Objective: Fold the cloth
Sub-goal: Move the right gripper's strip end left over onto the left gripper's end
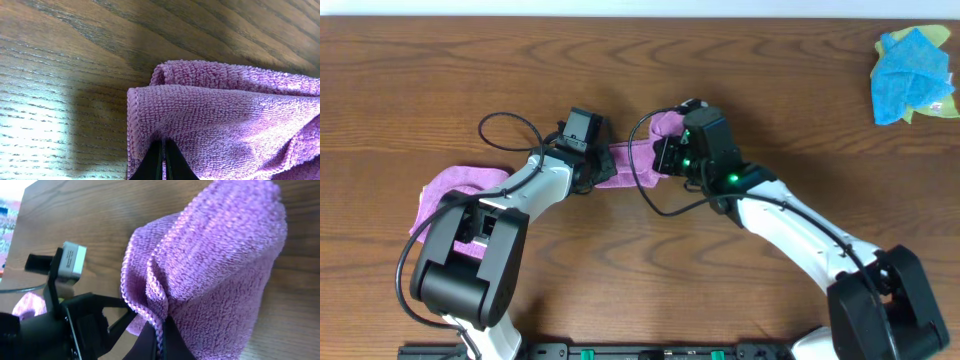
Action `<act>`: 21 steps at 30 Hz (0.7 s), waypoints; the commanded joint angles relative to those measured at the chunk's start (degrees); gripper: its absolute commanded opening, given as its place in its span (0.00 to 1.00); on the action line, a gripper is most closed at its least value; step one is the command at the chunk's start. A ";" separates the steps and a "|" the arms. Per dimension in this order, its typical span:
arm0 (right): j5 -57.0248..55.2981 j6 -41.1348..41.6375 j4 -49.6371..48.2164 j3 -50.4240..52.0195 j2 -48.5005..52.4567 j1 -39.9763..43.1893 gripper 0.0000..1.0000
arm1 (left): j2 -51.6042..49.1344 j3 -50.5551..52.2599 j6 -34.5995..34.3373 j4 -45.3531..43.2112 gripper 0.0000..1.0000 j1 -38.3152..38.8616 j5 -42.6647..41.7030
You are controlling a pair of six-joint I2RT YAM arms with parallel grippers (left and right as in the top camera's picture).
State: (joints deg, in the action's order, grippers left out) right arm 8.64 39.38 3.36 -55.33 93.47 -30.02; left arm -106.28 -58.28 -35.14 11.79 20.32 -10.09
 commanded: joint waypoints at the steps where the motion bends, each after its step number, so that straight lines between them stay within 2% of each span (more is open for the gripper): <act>1: -1.40 -0.87 -0.15 -1.05 -0.90 -1.29 0.01 | 2.36 -0.79 2.89 0.70 0.06 -0.20 0.59; 14: -2.89 -0.85 -1.49 -1.05 -0.44 -4.90 0.01 | 12.50 -0.79 5.40 7.69 0.06 -4.81 1.75; 21: -3.06 -0.44 -3.39 -2.60 3.19 -7.26 0.01 | 18.34 -0.81 6.88 11.78 0.06 -8.33 1.75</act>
State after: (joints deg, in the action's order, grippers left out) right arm 6.04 39.40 0.12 -55.86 94.28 -36.07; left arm -90.32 -58.28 -29.91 22.50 13.34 -8.97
